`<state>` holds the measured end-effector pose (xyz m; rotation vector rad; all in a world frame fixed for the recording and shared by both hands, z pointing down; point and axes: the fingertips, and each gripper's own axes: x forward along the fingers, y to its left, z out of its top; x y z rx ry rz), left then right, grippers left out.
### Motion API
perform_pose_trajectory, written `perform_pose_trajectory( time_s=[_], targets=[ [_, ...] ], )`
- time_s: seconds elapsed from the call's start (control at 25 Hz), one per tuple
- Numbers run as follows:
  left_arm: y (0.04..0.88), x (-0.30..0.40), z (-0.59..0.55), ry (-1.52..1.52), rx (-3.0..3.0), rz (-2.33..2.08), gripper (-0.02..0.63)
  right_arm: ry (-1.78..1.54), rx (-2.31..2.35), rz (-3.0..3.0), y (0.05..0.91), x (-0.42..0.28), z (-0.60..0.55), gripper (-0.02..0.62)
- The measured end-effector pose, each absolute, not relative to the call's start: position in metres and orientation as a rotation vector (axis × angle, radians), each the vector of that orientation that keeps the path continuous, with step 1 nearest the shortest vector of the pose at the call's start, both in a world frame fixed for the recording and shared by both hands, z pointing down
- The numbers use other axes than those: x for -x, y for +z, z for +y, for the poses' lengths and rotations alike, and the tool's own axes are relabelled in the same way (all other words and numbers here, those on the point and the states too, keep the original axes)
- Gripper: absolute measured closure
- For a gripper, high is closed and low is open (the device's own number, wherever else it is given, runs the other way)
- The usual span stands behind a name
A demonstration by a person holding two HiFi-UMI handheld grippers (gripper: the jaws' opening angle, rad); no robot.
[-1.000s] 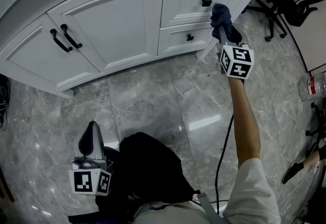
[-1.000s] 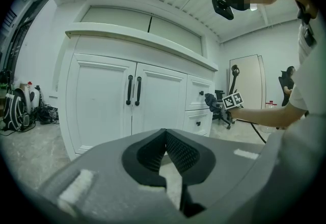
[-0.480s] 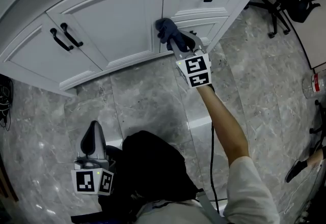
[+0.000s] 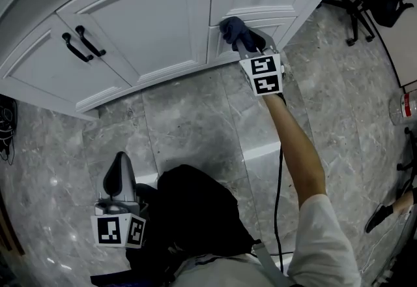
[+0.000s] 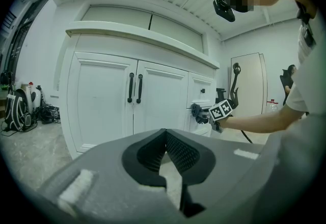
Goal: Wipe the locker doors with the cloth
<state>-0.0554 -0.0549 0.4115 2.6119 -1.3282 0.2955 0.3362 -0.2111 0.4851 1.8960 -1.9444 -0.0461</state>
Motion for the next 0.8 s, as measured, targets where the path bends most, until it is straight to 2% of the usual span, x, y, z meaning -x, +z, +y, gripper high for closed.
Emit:
perform_pose_trajectory(
  time_s=[0.48,0.8],
  targets=[
    [0.412,0.052,-0.054,0.289,-2.617,-1.335,0.604,0.035,-2.142,-1.605,0.483,-0.480,-0.184,0.500],
    [0.412,0.054,-0.055,0.301,-2.613,-1.347,0.604,0.104,-2.278,-1.497,0.482,-0.532,-0.164,0.500]
  ],
)
